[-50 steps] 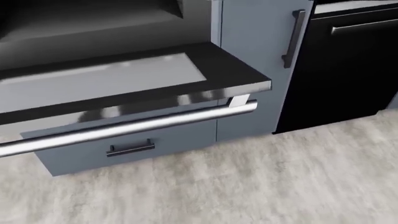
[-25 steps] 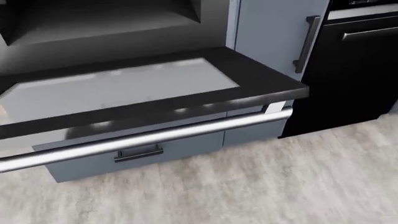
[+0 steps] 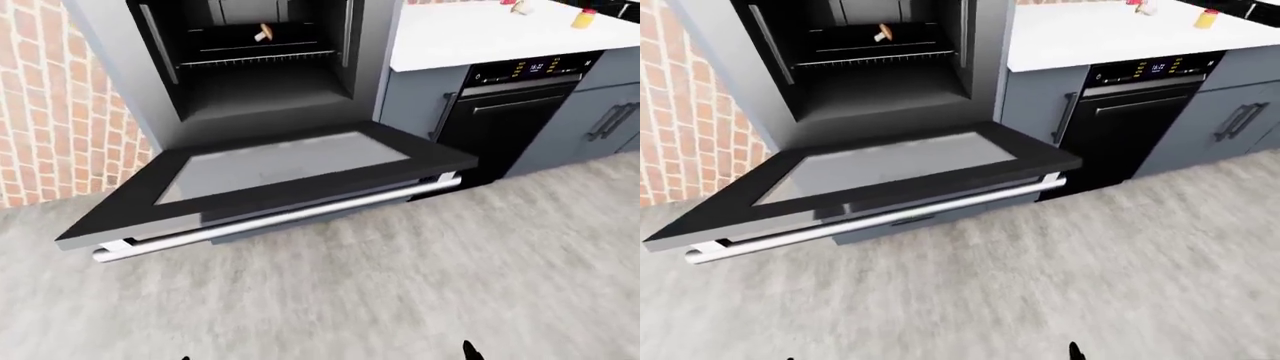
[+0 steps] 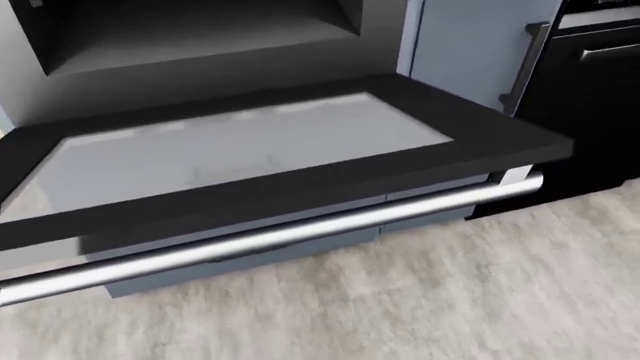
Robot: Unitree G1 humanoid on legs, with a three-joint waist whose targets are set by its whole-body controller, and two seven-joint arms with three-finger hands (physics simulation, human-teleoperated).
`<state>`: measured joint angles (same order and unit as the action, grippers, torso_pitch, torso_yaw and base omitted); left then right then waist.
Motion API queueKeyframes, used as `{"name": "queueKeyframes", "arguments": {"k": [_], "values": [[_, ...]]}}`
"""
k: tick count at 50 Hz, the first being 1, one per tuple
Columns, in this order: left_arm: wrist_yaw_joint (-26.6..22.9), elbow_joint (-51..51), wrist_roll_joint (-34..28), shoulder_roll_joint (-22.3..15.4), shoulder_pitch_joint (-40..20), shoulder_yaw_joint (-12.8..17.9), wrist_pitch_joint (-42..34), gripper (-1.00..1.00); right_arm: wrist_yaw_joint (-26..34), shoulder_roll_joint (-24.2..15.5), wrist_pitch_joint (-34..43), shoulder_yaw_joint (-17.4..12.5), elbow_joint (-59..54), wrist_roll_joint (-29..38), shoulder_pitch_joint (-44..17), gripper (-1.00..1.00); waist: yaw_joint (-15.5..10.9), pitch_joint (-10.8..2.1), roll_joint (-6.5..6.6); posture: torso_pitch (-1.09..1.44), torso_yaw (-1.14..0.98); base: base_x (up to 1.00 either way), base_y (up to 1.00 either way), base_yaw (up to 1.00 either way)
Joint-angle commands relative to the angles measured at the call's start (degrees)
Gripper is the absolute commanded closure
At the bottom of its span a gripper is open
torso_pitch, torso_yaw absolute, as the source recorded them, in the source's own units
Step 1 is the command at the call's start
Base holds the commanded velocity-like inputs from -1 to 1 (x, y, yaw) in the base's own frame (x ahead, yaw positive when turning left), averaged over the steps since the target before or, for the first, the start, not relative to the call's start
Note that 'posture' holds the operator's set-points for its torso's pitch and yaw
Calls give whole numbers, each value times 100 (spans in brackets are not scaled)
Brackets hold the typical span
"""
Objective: Close the oven door.
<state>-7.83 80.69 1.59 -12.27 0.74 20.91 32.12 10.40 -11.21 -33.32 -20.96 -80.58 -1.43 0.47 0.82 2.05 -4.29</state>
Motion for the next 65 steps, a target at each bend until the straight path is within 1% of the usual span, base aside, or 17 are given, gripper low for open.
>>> {"name": "queueKeyframes", "arguments": {"k": [1,7,12,14,17,25,30,31,35,39,41,43,44,53,58,60,65], "values": [[-7,-89,28,-68,-38,19,111,-100,0,-52,-105,-19,78,-22,-29,-100,41,-32,90,0,0,0,34,0],[-42,-90,49,-85,-71,46,74,-100,13,-48,-101,-15,79,-31,-43,-100,17,-63,164,0,0,0,33,0],[-32,-89,27,-81,-60,50,86,-100,24,-58,-99,-22,78,-48,-43,-100,-1,-52,685,0,0,0,33,0],[-17,-90,18,-75,-54,45,96,-100,22,-58,-90,-23,78,-45,-48,-100,13,-211,984,0,0,0,34,0],[-26,-89,19,-78,-49,50,90,-100,13,-50,-99,-19,77,-35,-40,-100,-85,-33,762,0,0,0,34,0],[-3,-90,14,-55,-30,34,117,-100,21,-52,-102,-16,77,-39,-34,-100,-40,-18,331,0,0,0,33,0],[4,-90,29,-52,-23,14,126,-100,29,-58,-91,-22,78,-45,-39,-100,-16,-47,-96,0,0,0,33,0],[4,-90,31,-52,-22,10,127,-100,26,-58,-89,-21,77,-42,-37,-100,45,-39,160,0,0,0,33,0],[2,-90,45,-55,-26,2,124,-100,28,-62,-82,-20,78,-32,-44,-100,22,-101,78,0,0,0,33,0],[1,-89,46,-60,-28,-2,119,-100,30,-59,-88,-25,78,-34,-38,-100,6,-30,361,0,0,0,33,0],[-2,-88,46,-68,-34,3,108,-100,33,-56,-85,-22,78,-33,-45,-100,-1,-43,612,0,0,0,34,0],[-6,-88,42,-73,-36,6,102,-100,30,-53,-91,-22,78,-35,-42,-100,-51,-165,1076,0,0,0,34,0],[-9,-88,45,-72,-38,12,98,-100,27,-51,-99,-19,78,-34,-35,-100,-77,-109,767,0,0,0,35,0],[-20,-88,21,-77,-41,43,82,-100,29,-55,-105,-14,77,-43,-22,-100,-58,-8,388,0,0,0,35,0],[-29,-88,16,-76,-36,52,86,-100,35,-56,-103,-13,77,-40,-17,-100,-20,-61,-95,0,0,0,35,0],[-23,-88,9,-74,-31,51,94,-100,30,-57,-100,-12,77,-36,-16,-100,40,-33,112,0,0,0,34,0],[0,-90,11,-52,-9,32,131,-100,32,-54,-98,-14,77,-32,-19,-100,20,-62,165,0,0,0,34,0]]}}
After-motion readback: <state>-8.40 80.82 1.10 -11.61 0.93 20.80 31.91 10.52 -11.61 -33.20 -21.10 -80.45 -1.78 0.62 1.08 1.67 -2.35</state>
